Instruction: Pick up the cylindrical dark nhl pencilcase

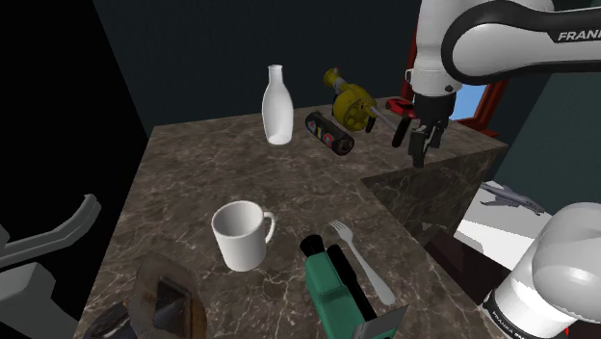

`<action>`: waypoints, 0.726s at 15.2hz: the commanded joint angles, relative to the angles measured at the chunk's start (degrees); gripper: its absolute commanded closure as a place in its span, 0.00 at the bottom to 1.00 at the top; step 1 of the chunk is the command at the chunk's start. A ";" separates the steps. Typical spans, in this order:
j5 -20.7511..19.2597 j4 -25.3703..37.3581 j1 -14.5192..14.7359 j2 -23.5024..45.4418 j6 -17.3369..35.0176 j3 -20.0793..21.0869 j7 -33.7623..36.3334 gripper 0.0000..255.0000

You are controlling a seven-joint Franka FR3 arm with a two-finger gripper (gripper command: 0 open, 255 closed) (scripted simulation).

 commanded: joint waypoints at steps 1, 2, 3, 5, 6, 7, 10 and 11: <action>0.00 0.00 0.00 0.00 0.00 0.00 0.00 0.00; 0.30 1.13 -0.27 2.14 1.38 0.00 0.70 0.00; 0.59 2.32 -0.54 4.28 2.68 -0.01 1.38 0.00; 1.14 4.89 -1.05 8.52 5.09 -0.04 2.66 0.00; 1.40 6.27 -1.29 10.62 6.18 -0.07 3.28 0.00; 1.66 7.71 -1.52 12.71 7.21 -0.10 3.88 0.00; 2.39 12.39 -2.15 18.89 9.87 -0.27 5.57 0.00; 2.63 14.07 -2.35 20.93 10.62 -0.34 6.10 0.00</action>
